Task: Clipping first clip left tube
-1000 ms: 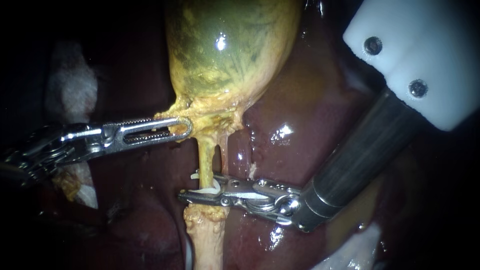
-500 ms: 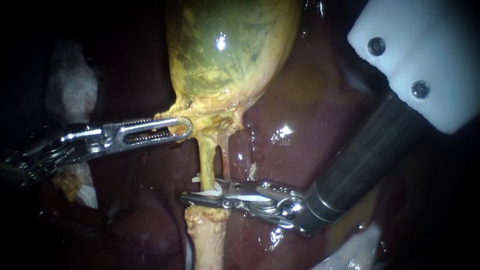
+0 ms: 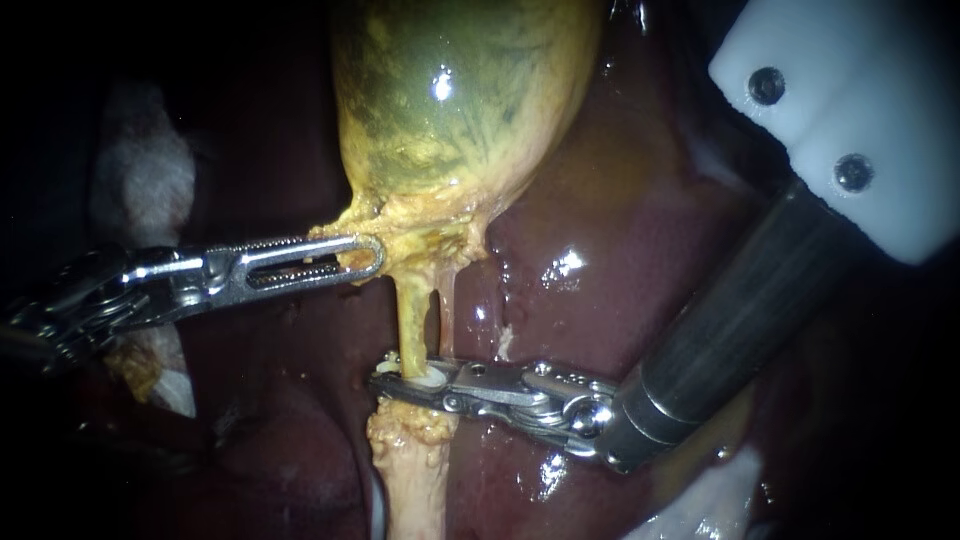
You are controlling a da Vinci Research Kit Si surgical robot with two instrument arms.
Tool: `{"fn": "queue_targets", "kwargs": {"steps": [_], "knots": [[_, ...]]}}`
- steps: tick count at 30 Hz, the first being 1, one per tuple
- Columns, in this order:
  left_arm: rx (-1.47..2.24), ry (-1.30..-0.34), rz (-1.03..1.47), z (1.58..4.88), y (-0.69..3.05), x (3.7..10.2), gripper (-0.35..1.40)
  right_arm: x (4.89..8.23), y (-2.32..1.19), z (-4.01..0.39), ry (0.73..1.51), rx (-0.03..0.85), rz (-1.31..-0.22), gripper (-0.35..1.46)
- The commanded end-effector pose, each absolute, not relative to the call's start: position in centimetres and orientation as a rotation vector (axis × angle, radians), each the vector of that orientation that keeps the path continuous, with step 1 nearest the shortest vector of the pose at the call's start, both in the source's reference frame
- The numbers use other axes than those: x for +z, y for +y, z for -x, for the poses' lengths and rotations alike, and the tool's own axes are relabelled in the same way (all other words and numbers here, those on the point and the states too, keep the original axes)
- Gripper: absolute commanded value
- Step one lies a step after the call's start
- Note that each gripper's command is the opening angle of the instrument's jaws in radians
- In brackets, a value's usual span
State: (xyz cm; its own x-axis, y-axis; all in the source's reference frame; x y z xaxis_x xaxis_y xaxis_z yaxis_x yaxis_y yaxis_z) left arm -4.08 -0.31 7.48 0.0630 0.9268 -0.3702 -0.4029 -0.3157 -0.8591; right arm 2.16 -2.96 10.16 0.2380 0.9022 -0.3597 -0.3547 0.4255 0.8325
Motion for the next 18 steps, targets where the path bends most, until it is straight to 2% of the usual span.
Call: {"fn": "queue_targets", "kwargs": {"steps": [1,18], "knots": [[1.516,-0.619,1.211,4.08,-0.31,7.48,-0.35,10.16,-2.96,-2.17,0.966,0.963,-0.692,0.04],[1.516,-0.619,1.211,4.08,-0.31,7.48,-0.35,10.15,-2.98,-2.19,0.963,0.973,-0.699,-0.05]]}}
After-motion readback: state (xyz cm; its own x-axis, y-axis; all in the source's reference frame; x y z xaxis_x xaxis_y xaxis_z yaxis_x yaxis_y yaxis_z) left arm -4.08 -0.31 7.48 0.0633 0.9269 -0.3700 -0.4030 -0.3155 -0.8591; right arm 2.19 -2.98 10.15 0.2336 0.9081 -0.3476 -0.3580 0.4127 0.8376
